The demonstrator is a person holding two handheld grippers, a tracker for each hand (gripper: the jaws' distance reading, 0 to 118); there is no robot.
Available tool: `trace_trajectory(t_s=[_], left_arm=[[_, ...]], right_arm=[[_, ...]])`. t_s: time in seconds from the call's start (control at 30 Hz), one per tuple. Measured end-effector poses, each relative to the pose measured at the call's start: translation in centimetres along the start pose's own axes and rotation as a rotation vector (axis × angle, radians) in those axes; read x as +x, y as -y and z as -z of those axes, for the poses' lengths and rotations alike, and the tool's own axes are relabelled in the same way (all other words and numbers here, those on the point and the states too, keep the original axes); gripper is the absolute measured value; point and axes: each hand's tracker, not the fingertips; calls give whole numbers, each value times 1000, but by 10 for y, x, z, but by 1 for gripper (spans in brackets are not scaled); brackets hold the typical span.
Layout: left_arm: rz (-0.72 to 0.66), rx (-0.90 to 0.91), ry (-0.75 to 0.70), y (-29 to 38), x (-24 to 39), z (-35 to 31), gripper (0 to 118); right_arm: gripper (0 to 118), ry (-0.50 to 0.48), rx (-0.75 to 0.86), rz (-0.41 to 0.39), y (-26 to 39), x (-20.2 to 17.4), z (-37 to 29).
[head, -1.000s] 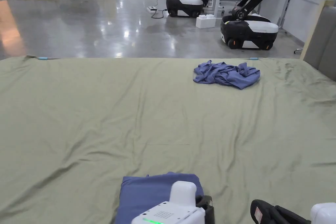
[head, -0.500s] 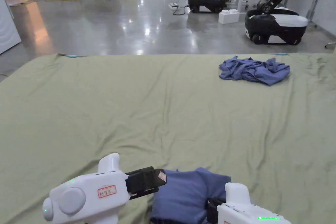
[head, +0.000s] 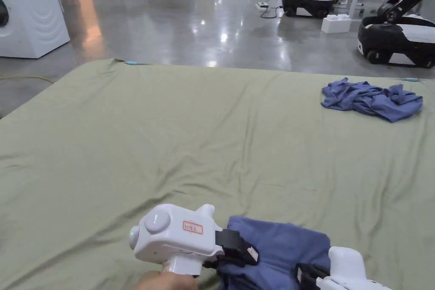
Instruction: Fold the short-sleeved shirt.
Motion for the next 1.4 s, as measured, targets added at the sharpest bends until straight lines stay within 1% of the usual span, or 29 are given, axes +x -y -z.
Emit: trace_trajectory(t_s=[0.1,0.17,0.2,0.27,0.37,0.43,0.53,0.6,0.63,0.67,0.7,0.77,0.8,0.87,0.9,0.93,0.97,1.0,1.03,1.07,1.1,1.17,1.2,1.23,1.27,1.3,1.33,1.37,1.4], left_arm=[[19,-9,-38,-25,-42,-73,20],[15,-18,-50,-46,-83,-144,20],[8,-9,-83,-53,-105,-185,20],[-12,36,-225,-65,-148,-261,20],[-123,114,-323,-87,-217,-357,20],[-133,98,-385,-97,-237,-396,20],[-115,76,-501,-115,-252,-429,20],[-104,48,-573,-124,-246,-433,24],[-117,45,-644,-126,-239,-434,38],[-107,43,-743,-127,-230,-434,69],[-66,25,-852,-131,-218,-439,81],[21,75,-947,-130,-175,-451,81],[109,152,-1040,-124,-142,-453,81],[195,493,-1012,-99,-75,-459,81],[256,618,-970,-79,-39,-454,80],[326,684,-872,-59,-6,-443,81],[398,734,-827,-45,13,-438,79],[482,831,-833,-18,43,-417,75],[533,925,-875,8,70,-395,65],[603,994,-888,32,90,-373,29],[652,1053,-862,54,102,-353,6],[665,1167,-781,95,129,-313,0],[672,1201,-707,113,139,-295,0],[696,1253,-701,128,145,-278,0],[713,1303,-748,140,152,-262,0],[749,1299,-764,150,160,-248,0],[744,1272,-728,150,163,-242,0],[730,1281,-716,150,164,-236,0],[730,1236,-669,148,167,-230,0]], right_arm=[[2,-37,53,-68,-15,-24,-30],[2,-106,52,-67,-20,-35,-42],[2,-112,42,-69,-22,-41,-44],[2,-123,31,-65,-22,-58,-45],[2,-153,17,-47,-20,-76,-37],[2,-168,2,-36,-19,-81,-25],[2,-158,-17,-34,-21,-92,-15],[2,-157,-20,-29,-25,-95,-11],[2,-165,-20,-23,-27,-95,-10],[2,-173,-19,-16,-30,-94,-9],[2,-181,-15,-6,-33,-93,-11],[2,-181,14,-12,-38,-92,-20],[2,-190,44,-16,-37,-80,-26],[2,-174,84,-30,-43,-74,-39],[2,-145,120,-58,-46,-70,-49],[2,-126,147,-70,-48,-65,-60],[2,-114,169,-70,-52,-60,-70],[2,-91,208,-69,-56,-54,-83],[2,-51,245,-83,-60,-52,-98],[2,-29,288,-112,-63,-51,-112],[2,3,329,-130,-67,-47,-126],[2,96,408,-175,-74,-42,-155],[2,164,447,-209,-79,-54,-173],[2,232,491,-239,-80,-54,-187],[2,288,536,-252,-81,-53,-198],[2,325,582,-267,-80,-50,-208],[2,347,604,-258,-81,-49,-218],[2,353,609,-236,-81,-46,-224],[2,350,612,-228,-81,-43,-229]])
